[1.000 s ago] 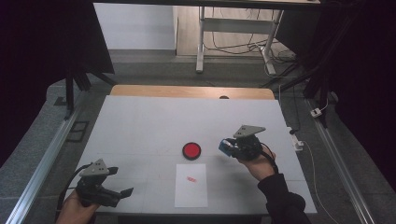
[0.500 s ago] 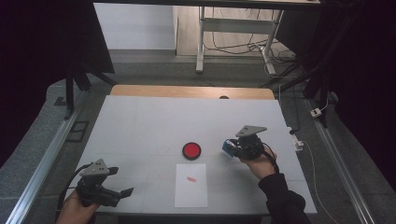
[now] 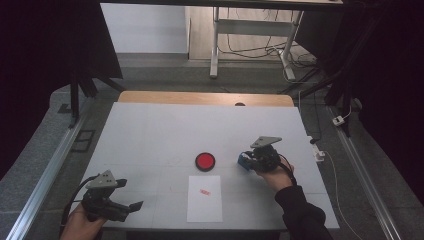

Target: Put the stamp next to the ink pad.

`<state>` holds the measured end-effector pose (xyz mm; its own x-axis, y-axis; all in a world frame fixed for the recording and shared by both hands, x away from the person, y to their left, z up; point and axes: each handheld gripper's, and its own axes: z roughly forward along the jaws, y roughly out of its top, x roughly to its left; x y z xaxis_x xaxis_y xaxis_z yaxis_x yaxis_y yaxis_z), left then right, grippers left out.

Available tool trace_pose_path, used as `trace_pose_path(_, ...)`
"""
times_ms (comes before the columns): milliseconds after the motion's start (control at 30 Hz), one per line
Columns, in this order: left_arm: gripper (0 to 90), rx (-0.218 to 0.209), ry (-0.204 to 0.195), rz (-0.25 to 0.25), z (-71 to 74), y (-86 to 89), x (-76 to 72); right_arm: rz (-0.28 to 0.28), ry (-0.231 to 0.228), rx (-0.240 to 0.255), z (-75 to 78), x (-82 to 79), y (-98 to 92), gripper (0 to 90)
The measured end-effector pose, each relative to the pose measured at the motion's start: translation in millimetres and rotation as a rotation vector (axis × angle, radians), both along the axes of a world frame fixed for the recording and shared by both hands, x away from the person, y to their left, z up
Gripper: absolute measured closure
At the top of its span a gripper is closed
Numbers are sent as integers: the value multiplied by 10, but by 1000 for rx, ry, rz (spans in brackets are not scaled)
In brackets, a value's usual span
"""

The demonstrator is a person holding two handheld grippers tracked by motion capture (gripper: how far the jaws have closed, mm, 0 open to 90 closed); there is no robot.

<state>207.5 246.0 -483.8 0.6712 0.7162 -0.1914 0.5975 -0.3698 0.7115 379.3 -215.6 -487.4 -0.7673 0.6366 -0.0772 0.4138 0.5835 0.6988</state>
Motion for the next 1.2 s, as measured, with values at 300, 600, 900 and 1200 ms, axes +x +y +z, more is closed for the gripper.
trace_pose_path(300, 28, -4, 0, 0, 0, 3, 0, -25, -8, 41, 65, -2, -30, 607)
trace_pose_path(600, 28, -11, 2, 0, 0, 9, 2, -33, 27, 79, 197, -96, 9, 392)
trace_pose_path(900, 28, -10, 2, 0, -1, 13, 3, -69, 18, 89, 247, -199, 57, 192)
trace_pose_path(1200, 28, -11, 3, 1, -2, 16, 3, -86, 20, 98, 312, -369, 20, 57)
